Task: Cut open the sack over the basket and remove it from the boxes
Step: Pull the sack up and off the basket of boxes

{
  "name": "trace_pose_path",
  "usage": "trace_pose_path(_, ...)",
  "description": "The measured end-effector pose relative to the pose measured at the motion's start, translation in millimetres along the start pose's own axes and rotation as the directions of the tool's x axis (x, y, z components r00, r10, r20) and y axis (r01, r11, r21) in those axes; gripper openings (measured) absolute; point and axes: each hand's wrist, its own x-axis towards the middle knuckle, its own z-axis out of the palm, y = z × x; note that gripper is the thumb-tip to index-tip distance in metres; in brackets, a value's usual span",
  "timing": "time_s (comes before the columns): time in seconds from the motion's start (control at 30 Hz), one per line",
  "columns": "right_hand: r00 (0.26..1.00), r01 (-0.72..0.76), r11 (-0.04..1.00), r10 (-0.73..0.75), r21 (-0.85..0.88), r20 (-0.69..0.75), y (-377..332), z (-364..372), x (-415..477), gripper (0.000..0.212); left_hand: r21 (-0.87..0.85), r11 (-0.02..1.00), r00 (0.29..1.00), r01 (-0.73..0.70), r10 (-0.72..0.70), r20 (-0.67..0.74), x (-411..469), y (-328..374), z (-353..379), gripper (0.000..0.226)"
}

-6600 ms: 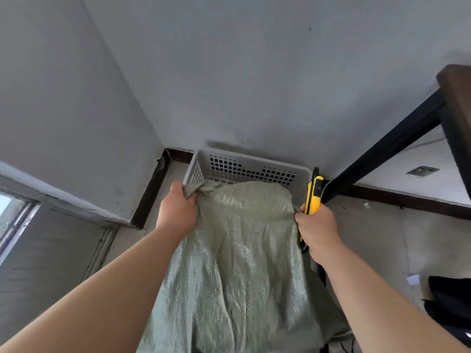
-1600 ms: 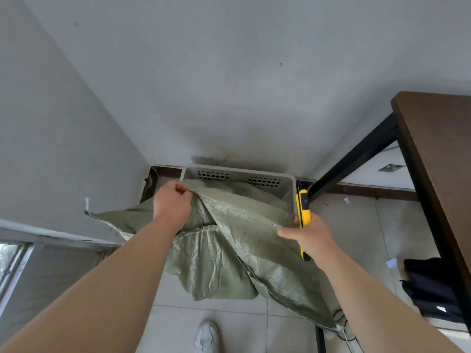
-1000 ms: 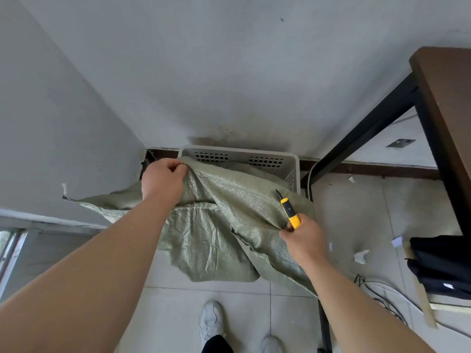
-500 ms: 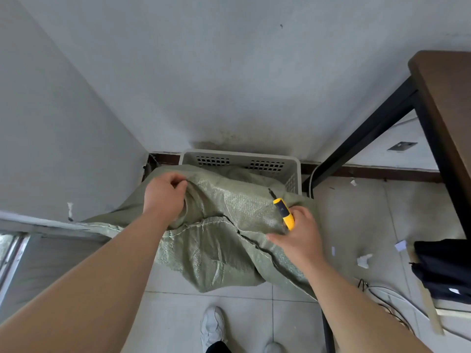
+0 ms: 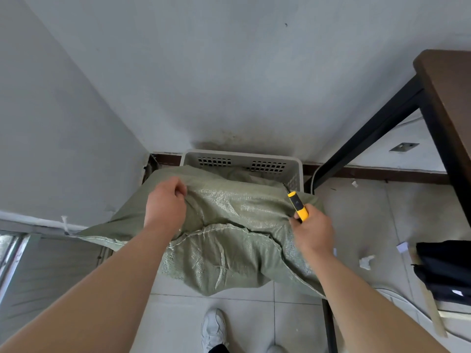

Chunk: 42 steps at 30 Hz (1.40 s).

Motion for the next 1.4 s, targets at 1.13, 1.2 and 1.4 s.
trace_pose_path(1.13, 0.999, -0.006, 0.967, 0.018, 0.254, -0.046, -127.2, -154.6, 45.2, 0.013, -0.049, 0.984, 0.985, 0.172, -0.171, 0.034, -8.6, 91.6, -89.4, 0.006)
trace_pose_path(1.2, 0.999, -0.028, 0.965, 0.034, 0.26, -0.02, -128.7, -156.7, 45.4, 0.016, -0.04, 0.983, 0.984, 0.177, -0.177, 0.012, -11.6, 97.3, -90.6, 0.007)
trace_pose_path(1.4, 0.998, -0.046, 0.943, 0.03, 0.329, 0.054, -141.7, -174.8, 49.0, 0.027, -0.001, 0.979, 0.979, 0.203, -0.202, 0.015, -12.2, 118.7, -107.8, 0.007)
